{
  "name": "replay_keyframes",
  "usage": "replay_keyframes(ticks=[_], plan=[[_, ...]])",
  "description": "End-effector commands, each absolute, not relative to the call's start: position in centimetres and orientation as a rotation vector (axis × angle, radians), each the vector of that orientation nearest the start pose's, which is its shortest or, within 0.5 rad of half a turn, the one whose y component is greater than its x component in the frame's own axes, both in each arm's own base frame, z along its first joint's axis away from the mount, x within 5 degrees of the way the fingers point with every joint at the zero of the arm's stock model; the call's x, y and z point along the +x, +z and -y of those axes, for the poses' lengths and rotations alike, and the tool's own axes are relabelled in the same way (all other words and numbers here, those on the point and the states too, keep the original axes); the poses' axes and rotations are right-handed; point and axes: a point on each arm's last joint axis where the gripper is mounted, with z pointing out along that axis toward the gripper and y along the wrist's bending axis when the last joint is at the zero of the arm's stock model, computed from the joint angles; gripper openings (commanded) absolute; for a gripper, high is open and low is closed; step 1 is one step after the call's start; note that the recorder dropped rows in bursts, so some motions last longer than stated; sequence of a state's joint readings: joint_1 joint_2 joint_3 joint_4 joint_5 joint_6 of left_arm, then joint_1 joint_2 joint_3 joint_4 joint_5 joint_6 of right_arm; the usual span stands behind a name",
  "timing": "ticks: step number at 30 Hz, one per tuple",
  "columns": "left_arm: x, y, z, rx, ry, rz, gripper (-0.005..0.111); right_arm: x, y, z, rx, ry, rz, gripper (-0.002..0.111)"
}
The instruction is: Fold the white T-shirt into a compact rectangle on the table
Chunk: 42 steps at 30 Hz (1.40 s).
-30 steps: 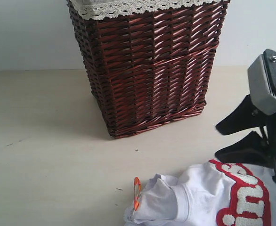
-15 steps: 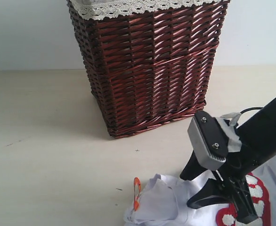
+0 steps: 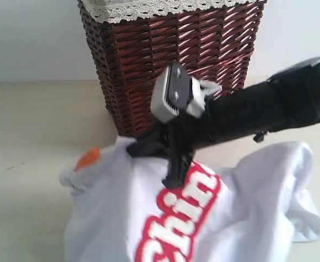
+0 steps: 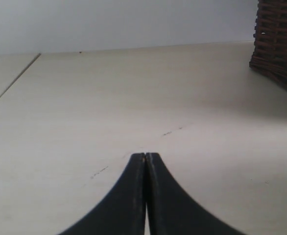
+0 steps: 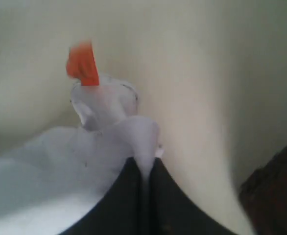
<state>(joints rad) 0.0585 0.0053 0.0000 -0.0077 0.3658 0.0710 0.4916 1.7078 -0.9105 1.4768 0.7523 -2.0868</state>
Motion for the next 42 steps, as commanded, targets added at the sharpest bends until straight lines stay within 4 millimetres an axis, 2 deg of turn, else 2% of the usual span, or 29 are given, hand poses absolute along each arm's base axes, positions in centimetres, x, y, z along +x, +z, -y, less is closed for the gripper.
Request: replay_keyframes(ticks=[1, 3, 4, 5, 6, 7, 9, 10, 12, 13, 14, 15, 16, 17, 18, 19, 20, 22, 26, 29, 33, 35, 36, 37, 38, 42], plan=[[5.3, 18.1, -0.3, 0.005, 0.08, -1.842, 0.0, 27.9, 21.5, -22.4, -1.21, 0.901, -1.719, 0.0], [5.3, 18.1, -0.3, 0.005, 0.08, -1.842, 0.0, 28.1, 19.2, -22.7, -1.289, 0.845, -1.785, 0.004], [5.3, 18.1, -0.3, 0.005, 0.08, -1.842, 0.0, 28.0, 18.0, -22.8, -1.338, 0.819, -1.822, 0.009], [5.3, 18.1, -0.3, 0.005, 0.08, -1.842, 0.0, 27.9, 16.8, -22.6, -1.391, 0.806, -1.872, 0.024], [5.3, 18.1, -0.3, 0.005, 0.08, -1.842, 0.0, 27.9, 16.6, -22.6, -1.383, 0.814, -1.894, 0.034], [5.3, 18.1, -0.3, 0.005, 0.08, -1.842, 0.0, 27.9, 16.9, -22.6, -1.358, 0.822, -1.896, 0.05], [5.3, 18.1, -0.3, 0.005, 0.08, -1.842, 0.0, 27.9, 18.6, -22.6, -1.305, 0.83, -1.864, 0.061], [5.3, 18.1, -0.3, 0.005, 0.08, -1.842, 0.0, 27.7, 19.5, -22.5, -1.312, 0.817, -1.834, 0.061], [5.3, 18.1, -0.3, 0.005, 0.08, -1.842, 0.0, 25.9, 24.2, -21.3, -1.424, 0.715, -1.697, 0.061], [5.3, 18.1, -0.3, 0.005, 0.08, -1.842, 0.0, 25.0, 25.1, -20.8, -1.495, 0.69, -1.692, 0.061], [5.3, 18.1, -0.3, 0.005, 0.08, -1.842, 0.0, 23.1, 25.9, -19.6, -1.708, 0.645, -1.665, 0.06], [5.3, 18.1, -0.3, 0.005, 0.08, -1.842, 0.0, 21.7, 25.7, -18.9, -1.866, 0.684, -1.678, 0.059], [5.3, 18.1, -0.3, 0.005, 0.08, -1.842, 0.0, 19.9, 24.4, -17.4, -2.157, 0.737, -1.678, 0.058], [5.3, 18.1, -0.3, 0.005, 0.08, -1.842, 0.0, 18.8, 23.2, -16.5, -2.315, 0.804, -1.671, 0.057], [5.3, 18.1, -0.3, 0.005, 0.08, -1.842, 0.0, 17.8, 21.0, -15.8, -2.422, 0.846, -1.637, 0.057], [5.3, 18.1, -0.3, 0.005, 0.08, -1.842, 0.0, 17.5, 19.6, -15.6, -2.453, 0.849, -1.578, 0.057], [5.3, 18.1, -0.3, 0.005, 0.08, -1.842, 0.0, 17.3, 17.3, -15.4, -2.442, 0.796, -1.533, 0.057], [5.3, 18.1, -0.3, 0.005, 0.08, -1.842, 0.0, 17.2, 15.1, -15.1, -2.445, 0.696, -1.497, 0.057], [5.3, 18.1, -0.3, 0.005, 0.08, -1.842, 0.0, 17.1, 12.9, -14.2, -2.491, 0.561, -1.483, 0.057], [5.3, 18.1, -0.3, 0.005, 0.08, -1.842, 0.0, 18.1, 12.3, -14.7, -2.364, 0.488, -1.571, 0.053], [5.3, 18.1, -0.3, 0.005, 0.08, -1.842, 0.0, 18.1, 10.3, -14.7, -2.396, 0.536, -1.627, 0.051], [5.3, 18.1, -0.3, 0.005, 0.08, -1.842, 0.0, 18.3, 9.9, -14.7, -2.382, 0.531, -1.652, 0.042], [5.3, 18.1, -0.3, 0.005, 0.08, -1.842, 0.0, 18.4, 10.0, -14.8, -2.367, 0.512, -1.663, 0.027], [5.3, 18.1, -0.3, 0.005, 0.08, -1.842, 0.0, 18.5, 10.0, -14.8, -2.358, 0.502, -1.669, 0.018], [5.3, 18.1, -0.3, 0.005, 0.08, -1.842, 0.0, 18.5, 10.2, -14.8, -2.352, 0.486, -1.663, 0.001], [5.3, 18.1, -0.3, 0.005, 0.08, -1.842, 0.0, 18.6, 12.7, -15.2, -2.321, 0.497, -1.587, 0.0]])
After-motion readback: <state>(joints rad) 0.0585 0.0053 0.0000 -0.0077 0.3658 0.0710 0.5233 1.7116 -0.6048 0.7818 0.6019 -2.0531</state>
